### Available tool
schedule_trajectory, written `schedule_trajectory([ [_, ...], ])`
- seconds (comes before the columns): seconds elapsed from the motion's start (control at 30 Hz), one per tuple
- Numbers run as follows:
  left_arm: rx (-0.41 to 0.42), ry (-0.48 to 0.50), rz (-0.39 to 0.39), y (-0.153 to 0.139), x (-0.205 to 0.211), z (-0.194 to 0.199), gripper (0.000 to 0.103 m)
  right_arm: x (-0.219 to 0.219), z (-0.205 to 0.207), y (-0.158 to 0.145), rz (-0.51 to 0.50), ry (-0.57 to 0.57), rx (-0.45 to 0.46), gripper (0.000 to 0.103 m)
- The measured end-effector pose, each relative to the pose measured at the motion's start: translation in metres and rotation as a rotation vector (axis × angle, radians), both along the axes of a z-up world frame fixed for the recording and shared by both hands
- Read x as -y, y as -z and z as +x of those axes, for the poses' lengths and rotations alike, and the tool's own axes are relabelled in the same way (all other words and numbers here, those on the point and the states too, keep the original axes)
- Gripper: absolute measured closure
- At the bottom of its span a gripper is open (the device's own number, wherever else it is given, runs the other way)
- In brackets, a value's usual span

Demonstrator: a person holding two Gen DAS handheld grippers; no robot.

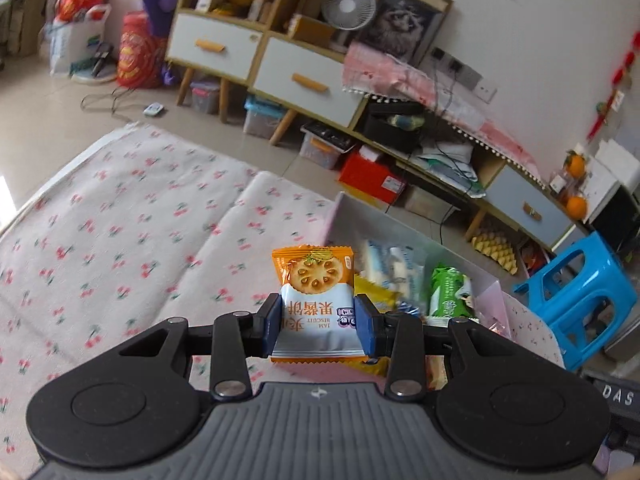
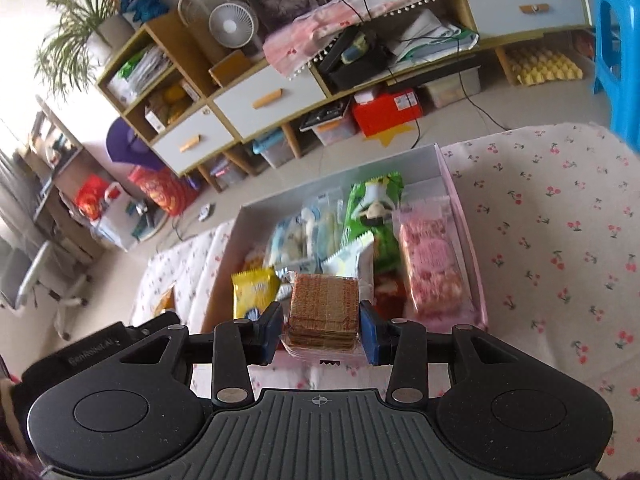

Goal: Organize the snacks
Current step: 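Carry the biscuit pack and wafer stack over the pink box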

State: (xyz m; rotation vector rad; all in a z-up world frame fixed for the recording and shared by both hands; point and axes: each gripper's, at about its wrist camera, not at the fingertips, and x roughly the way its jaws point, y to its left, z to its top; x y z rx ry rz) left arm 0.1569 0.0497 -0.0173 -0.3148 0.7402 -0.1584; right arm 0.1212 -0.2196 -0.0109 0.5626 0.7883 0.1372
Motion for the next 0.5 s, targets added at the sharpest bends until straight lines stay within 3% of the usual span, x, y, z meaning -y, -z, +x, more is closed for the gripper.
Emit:
schedule_trajectory([
  [0.27,0.043,0.115,0.049,0.002,0.034,0.036,0.067,0.01,0.035,0.001,0.027,0.008,0.037,0.064],
  [0.5,0.033,0.206,0.152,0.014,0.058,0.063,0.067,0.01,0.072,0.02,0.044,-0.014,0.022,0.064],
])
